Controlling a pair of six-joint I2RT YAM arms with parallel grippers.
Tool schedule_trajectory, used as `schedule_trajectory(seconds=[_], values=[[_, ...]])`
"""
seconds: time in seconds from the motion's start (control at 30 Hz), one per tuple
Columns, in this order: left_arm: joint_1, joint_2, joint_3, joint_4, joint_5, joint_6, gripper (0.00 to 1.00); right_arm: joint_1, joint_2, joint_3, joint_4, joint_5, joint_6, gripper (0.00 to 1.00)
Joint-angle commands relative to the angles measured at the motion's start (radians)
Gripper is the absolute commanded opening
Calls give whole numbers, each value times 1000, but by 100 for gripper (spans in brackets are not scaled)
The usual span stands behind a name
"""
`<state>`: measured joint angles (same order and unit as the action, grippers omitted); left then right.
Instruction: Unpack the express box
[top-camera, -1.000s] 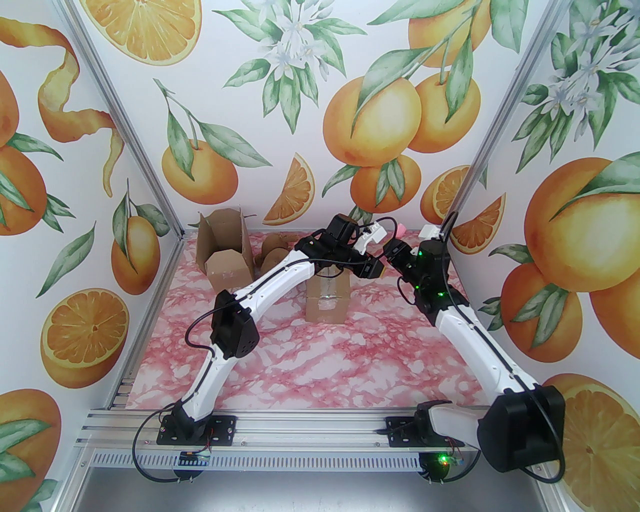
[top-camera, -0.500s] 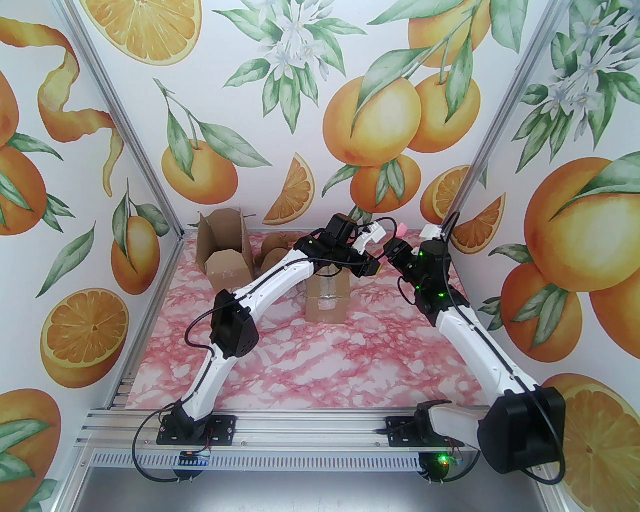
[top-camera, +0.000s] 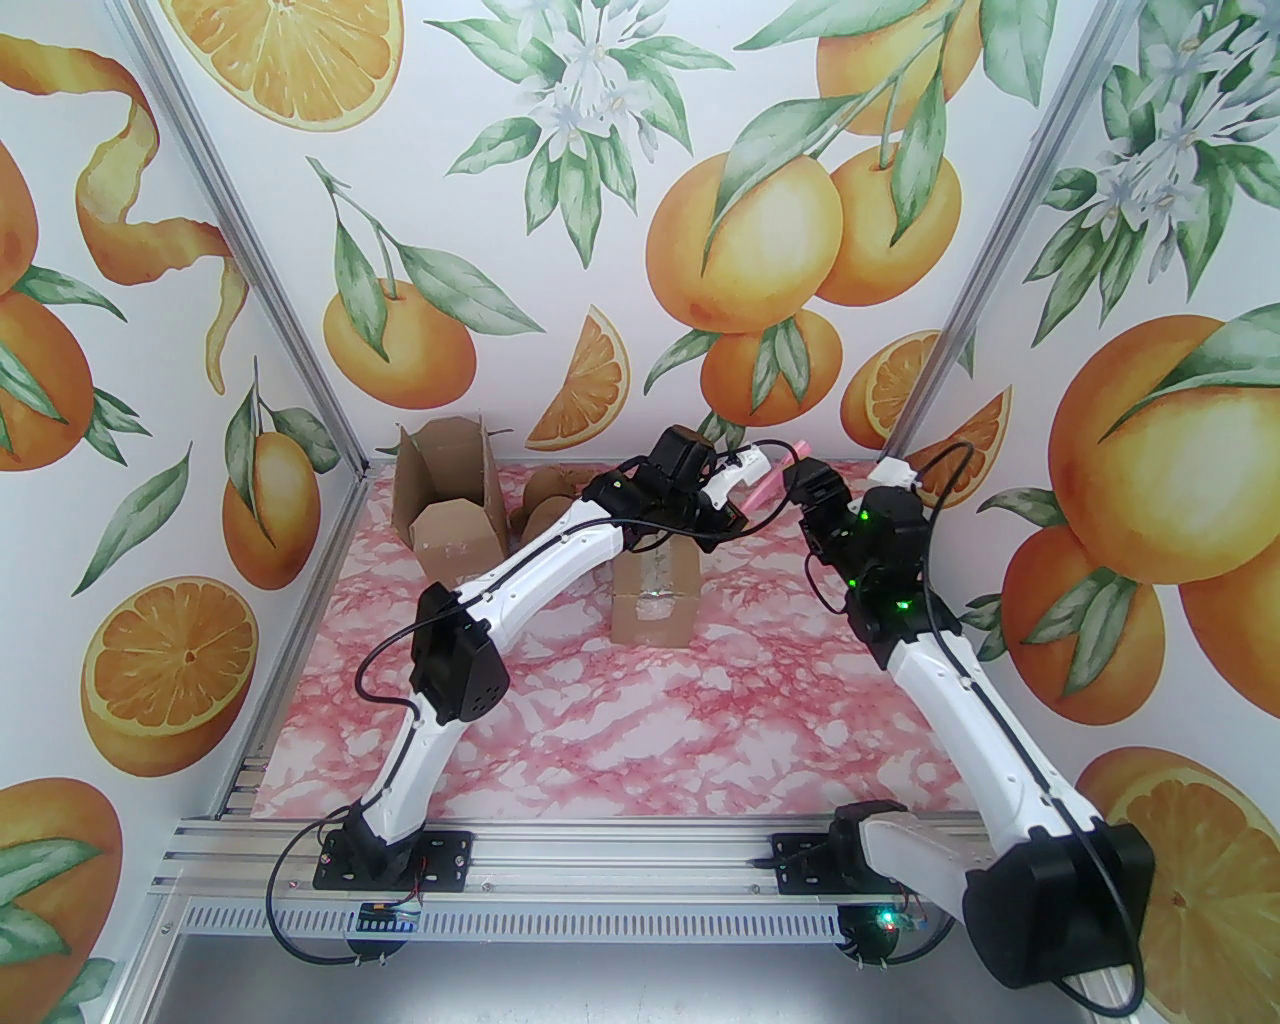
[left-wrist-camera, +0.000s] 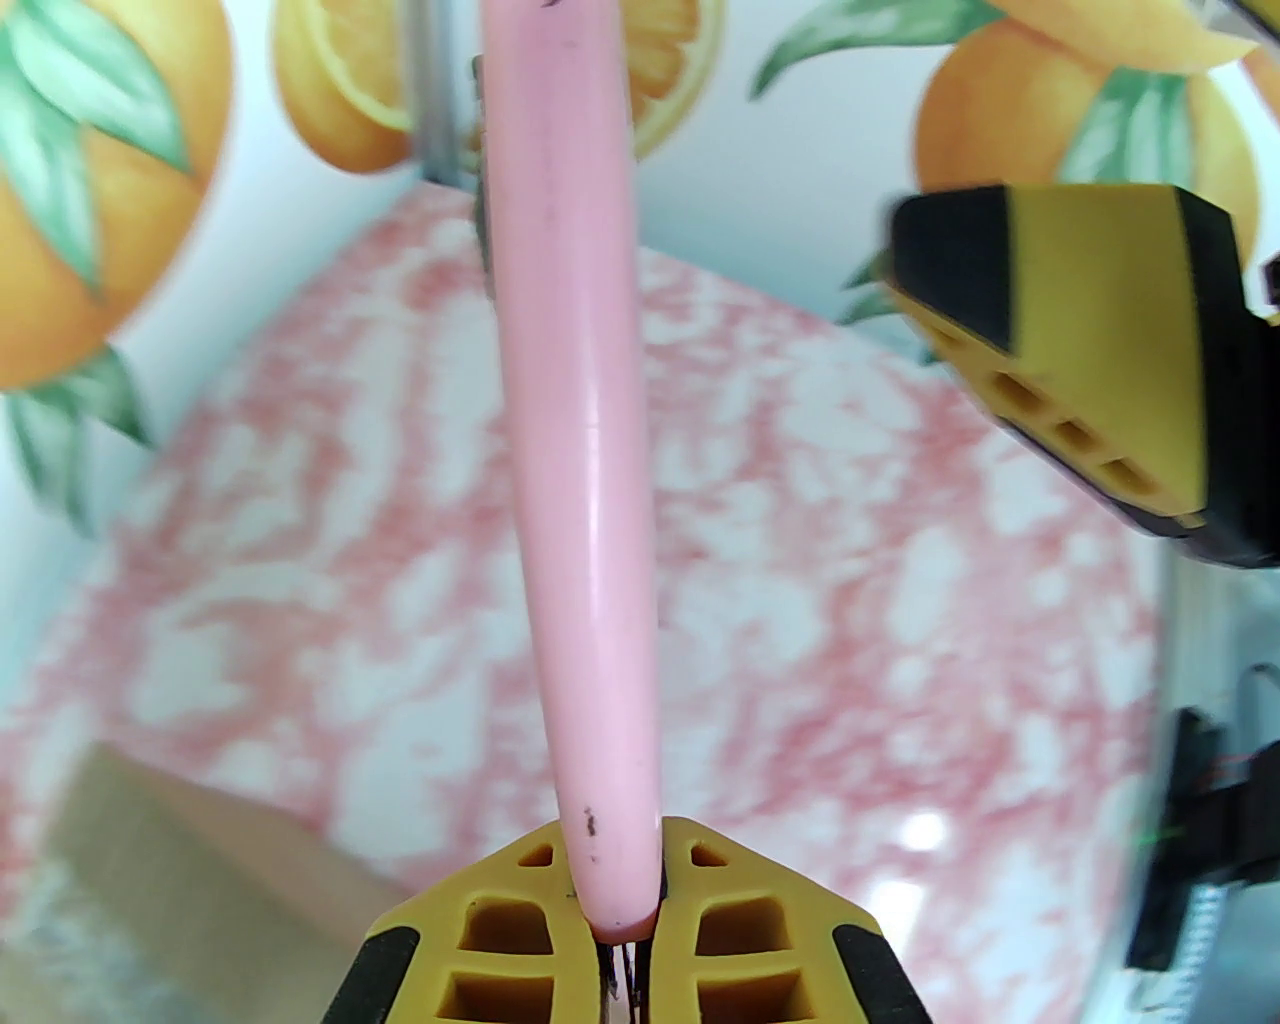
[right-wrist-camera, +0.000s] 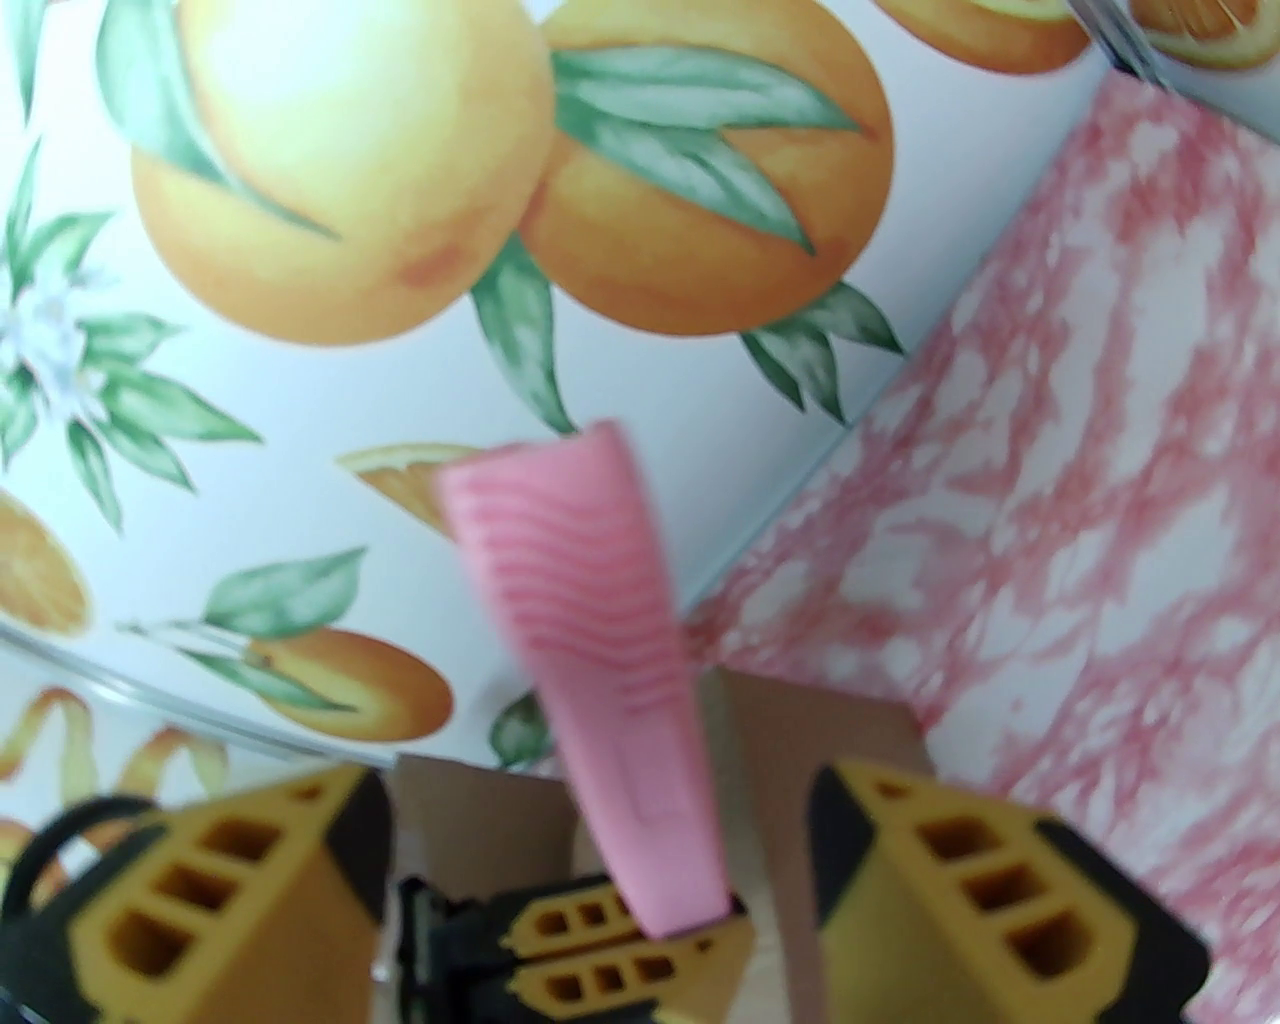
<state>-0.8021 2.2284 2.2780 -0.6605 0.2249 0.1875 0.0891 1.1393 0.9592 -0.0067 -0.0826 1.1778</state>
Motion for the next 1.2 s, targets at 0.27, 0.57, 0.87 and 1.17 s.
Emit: schedule_trajectory(seconds=[0.27, 0.57, 0.87, 1.17], values=[[-78, -118, -121, 97, -477, 495, 9, -64, -10, -1, 7, -64, 316, 72], [-125, -120, -155, 196, -659, 672, 9, -67, 83, 53, -40, -137, 345, 70], [-171, -121, -202, 282, -736, 799, 10, -68, 136, 47, -19, -169, 382, 65], [-207, -164, -313, 431, -777, 931, 10, -71, 161, 10, 15, -176, 411, 41]])
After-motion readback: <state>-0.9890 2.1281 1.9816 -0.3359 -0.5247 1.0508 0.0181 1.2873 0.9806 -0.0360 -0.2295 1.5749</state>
